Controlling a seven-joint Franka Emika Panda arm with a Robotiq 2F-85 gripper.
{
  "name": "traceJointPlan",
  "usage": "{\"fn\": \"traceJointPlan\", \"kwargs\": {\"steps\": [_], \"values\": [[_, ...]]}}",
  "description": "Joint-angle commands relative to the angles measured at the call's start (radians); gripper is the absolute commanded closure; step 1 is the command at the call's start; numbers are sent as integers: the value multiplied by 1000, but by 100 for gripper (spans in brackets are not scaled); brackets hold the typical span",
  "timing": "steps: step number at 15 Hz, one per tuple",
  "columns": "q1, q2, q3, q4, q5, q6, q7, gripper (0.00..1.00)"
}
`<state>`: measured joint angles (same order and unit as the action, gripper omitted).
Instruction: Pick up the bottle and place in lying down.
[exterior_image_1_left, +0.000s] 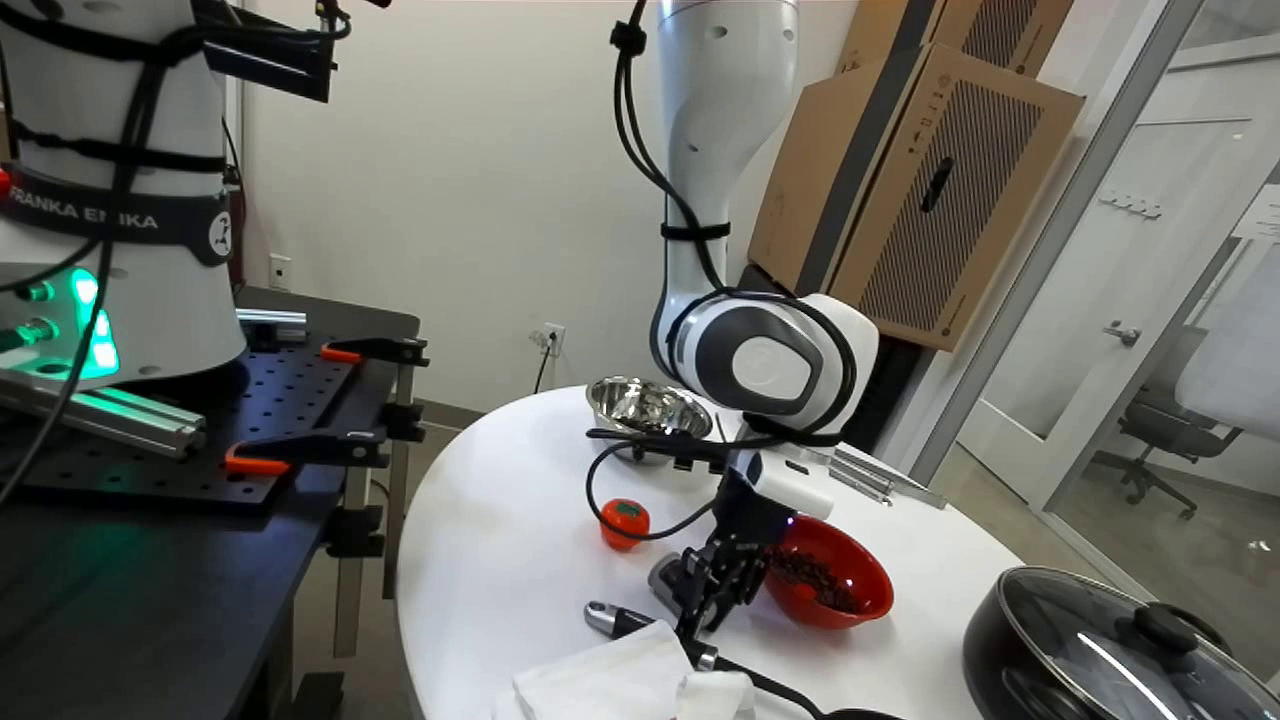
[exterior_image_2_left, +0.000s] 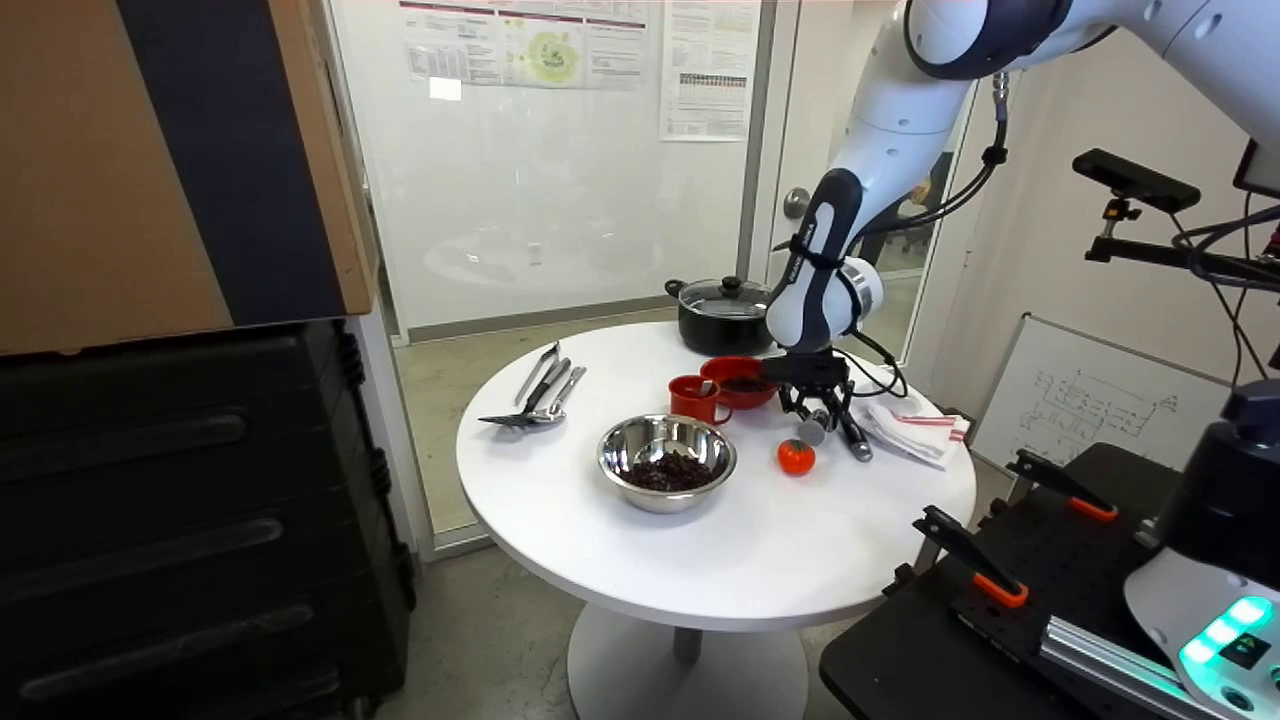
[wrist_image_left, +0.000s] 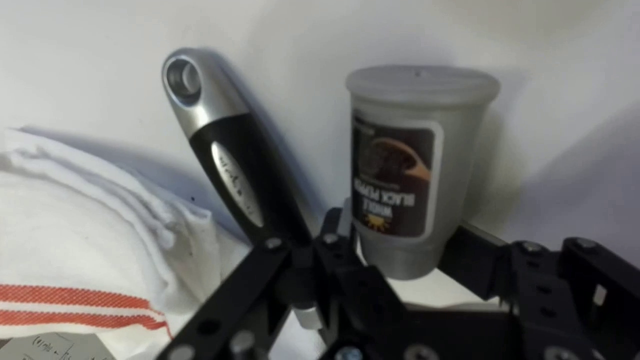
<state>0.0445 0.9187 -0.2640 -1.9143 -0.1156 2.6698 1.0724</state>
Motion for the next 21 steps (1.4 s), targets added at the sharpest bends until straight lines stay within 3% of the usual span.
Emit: {"fn": "traceJointPlan", "kwargs": {"steps": [1, 5, 6, 17, 21], "values": [[17, 16, -19, 36, 33, -34, -36, 31], [6, -7, -21, 23, 32, -27, -52, 2], [4, -14, -22, 17, 33, -24, -59, 0], [-45, -199, -2, -96, 89, 9, -188, 0], [-45, -293, -25, -169, 88, 49, -214, 0]]}}
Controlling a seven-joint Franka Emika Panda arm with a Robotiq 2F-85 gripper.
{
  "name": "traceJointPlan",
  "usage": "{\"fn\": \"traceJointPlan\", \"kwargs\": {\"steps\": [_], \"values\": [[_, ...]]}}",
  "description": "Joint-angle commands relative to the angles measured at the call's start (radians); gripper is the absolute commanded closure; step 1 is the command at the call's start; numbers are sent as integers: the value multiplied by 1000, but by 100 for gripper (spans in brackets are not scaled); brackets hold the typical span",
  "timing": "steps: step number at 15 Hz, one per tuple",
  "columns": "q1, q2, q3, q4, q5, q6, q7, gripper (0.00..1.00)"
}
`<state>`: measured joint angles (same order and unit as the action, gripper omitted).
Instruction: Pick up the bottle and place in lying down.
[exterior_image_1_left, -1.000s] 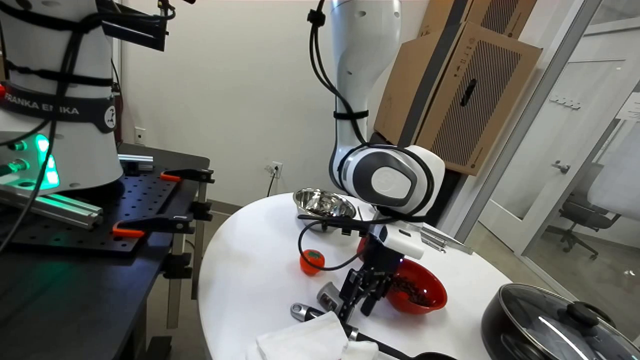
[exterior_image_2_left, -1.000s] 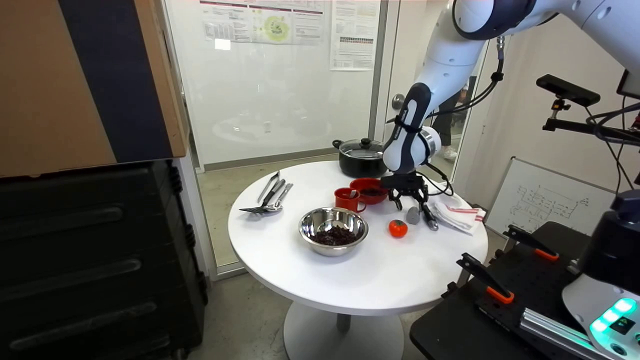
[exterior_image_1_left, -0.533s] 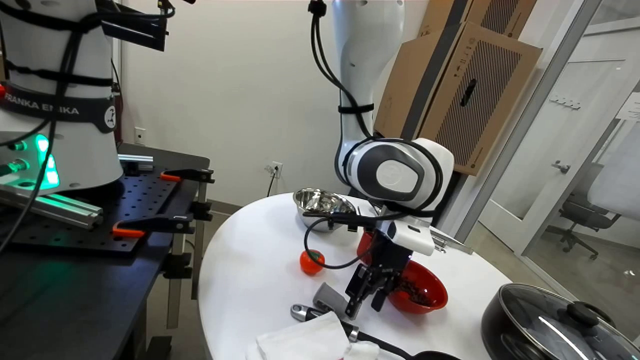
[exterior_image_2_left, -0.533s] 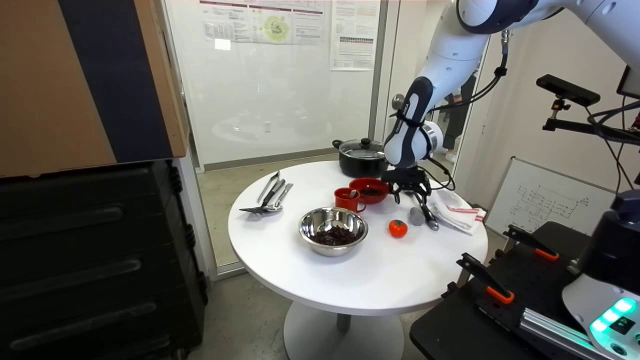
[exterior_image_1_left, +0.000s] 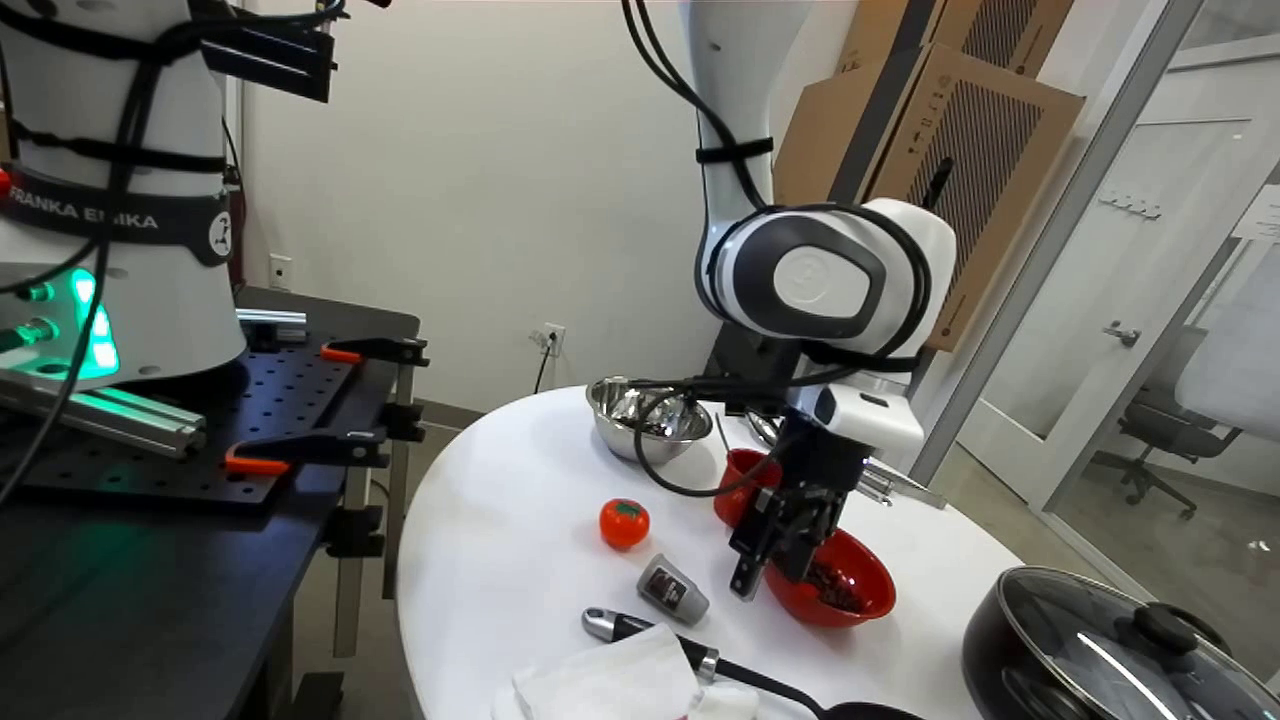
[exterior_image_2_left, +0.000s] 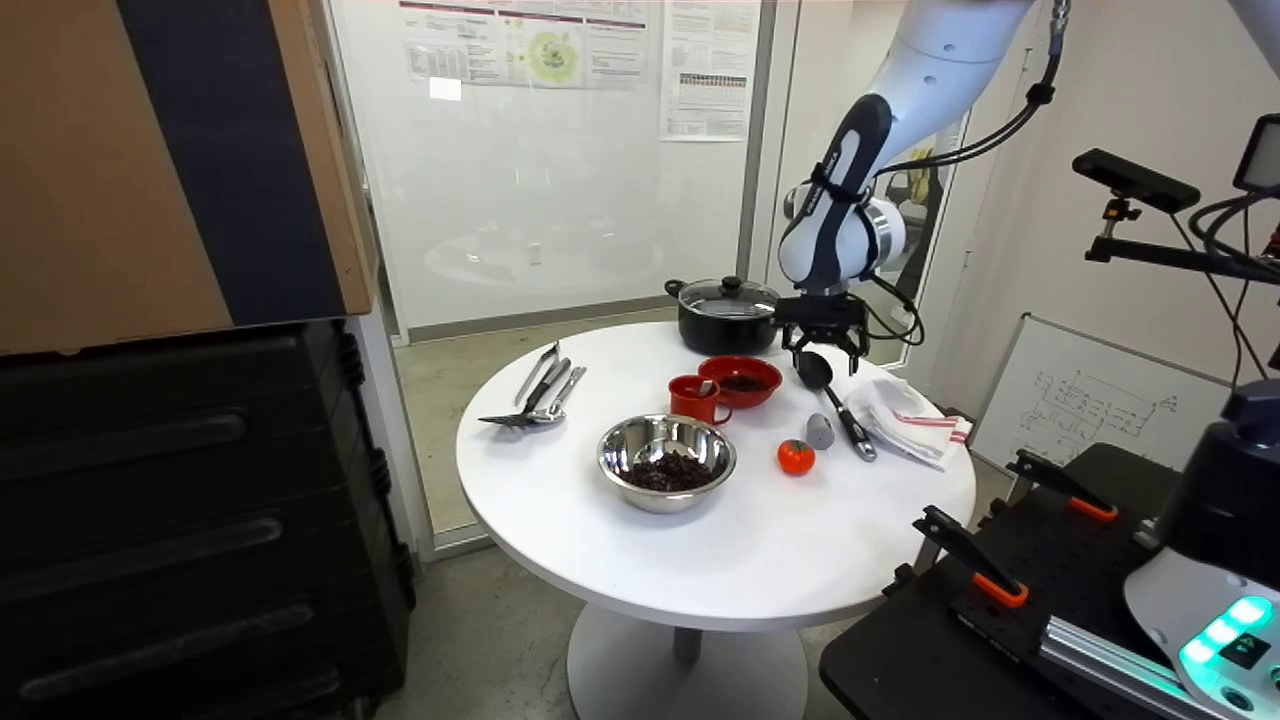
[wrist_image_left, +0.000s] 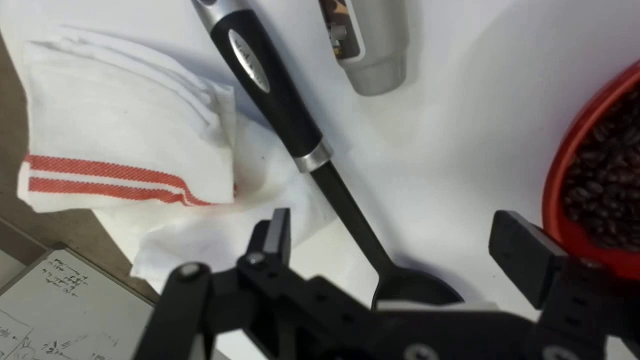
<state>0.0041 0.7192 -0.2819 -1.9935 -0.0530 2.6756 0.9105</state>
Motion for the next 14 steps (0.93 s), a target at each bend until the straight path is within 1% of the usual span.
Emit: {"fn": "traceJointPlan", "kwargs": {"steps": [1, 3, 4, 5, 7, 8, 9, 10, 11, 14], "values": [[-3, -115, -15, -109, 21, 60, -55, 0], [8, -155, -36, -146, 9, 96, -54, 0], [22, -170, -54, -163, -1, 124, -47, 0], [47, -181, -85, -183, -20, 166, -30, 0], [131, -196, -186, -219, -73, 260, 27, 0], [184, -195, -251, -232, -90, 314, 61, 0], [103, -156, -165, -166, -27, 233, -16, 0], [139, -162, -206, -182, -38, 266, -1, 0], [161, -167, -229, -192, -43, 280, 8, 0], [178, -169, -241, -201, -45, 286, 15, 0]]}}
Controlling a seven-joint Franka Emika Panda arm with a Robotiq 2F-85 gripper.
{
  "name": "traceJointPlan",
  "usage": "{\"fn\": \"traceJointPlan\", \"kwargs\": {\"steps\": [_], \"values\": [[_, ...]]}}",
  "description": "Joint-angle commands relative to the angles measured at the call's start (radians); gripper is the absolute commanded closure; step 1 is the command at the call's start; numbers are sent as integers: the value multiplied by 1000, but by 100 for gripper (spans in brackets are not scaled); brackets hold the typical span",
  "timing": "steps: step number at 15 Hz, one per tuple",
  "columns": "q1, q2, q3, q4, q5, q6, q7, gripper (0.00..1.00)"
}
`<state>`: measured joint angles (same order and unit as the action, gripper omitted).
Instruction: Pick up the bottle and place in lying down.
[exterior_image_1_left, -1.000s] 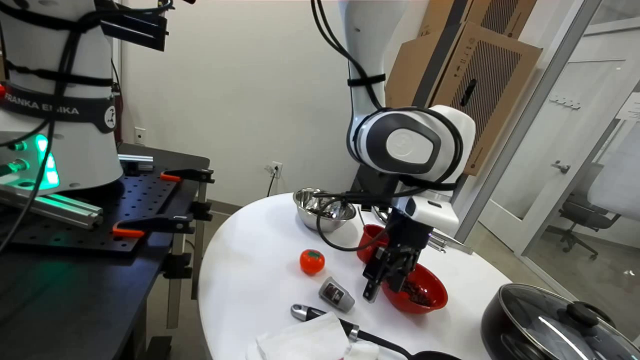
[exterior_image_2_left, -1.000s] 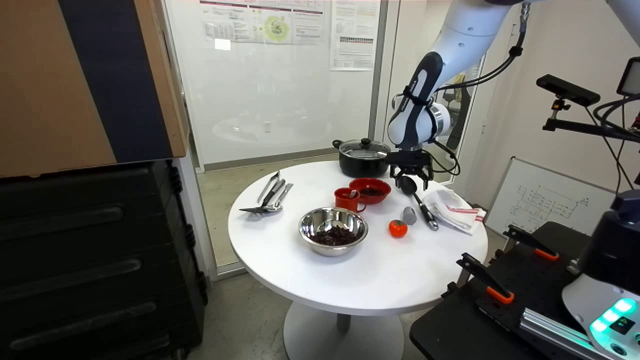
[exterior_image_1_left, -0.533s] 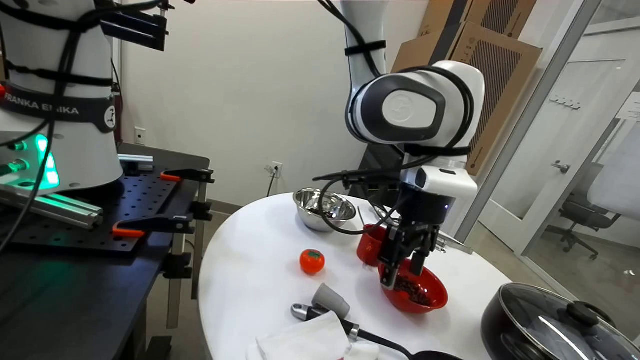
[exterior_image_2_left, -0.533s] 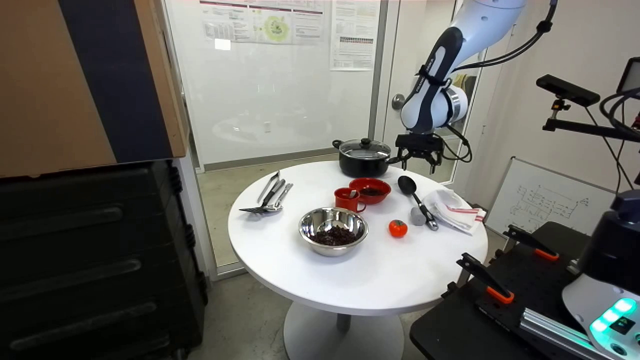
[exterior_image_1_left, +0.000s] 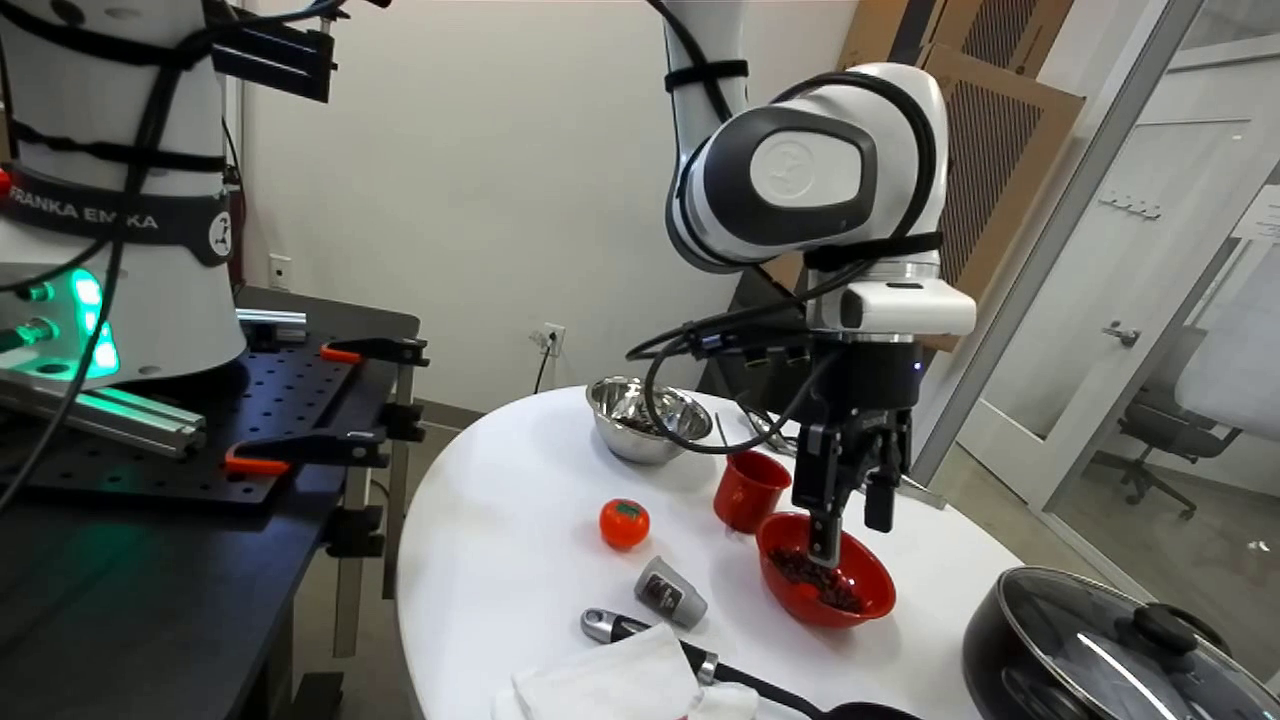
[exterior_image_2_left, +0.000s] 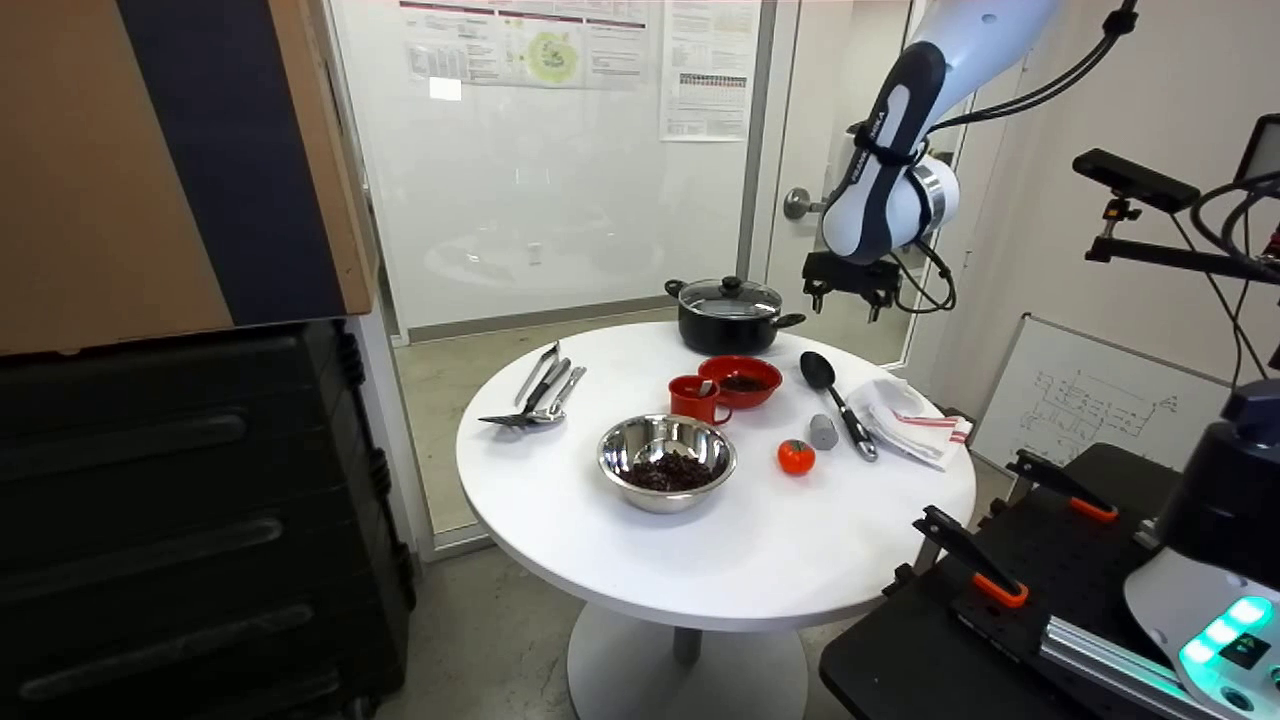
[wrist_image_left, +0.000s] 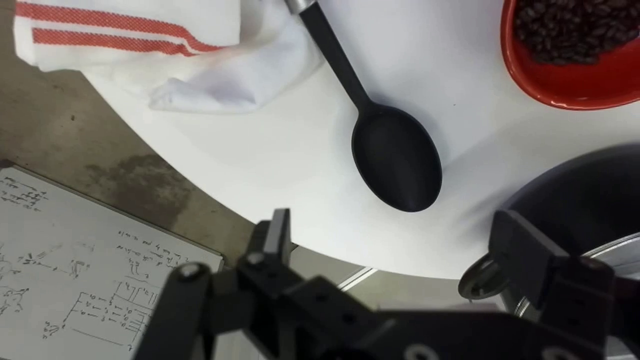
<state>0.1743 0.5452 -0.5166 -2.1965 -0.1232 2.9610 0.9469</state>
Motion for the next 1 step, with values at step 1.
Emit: {"fn": "traceJointPlan", "kwargs": {"steps": [1], "values": [[8, 5, -6, 2, 26, 1, -21, 0]]}}
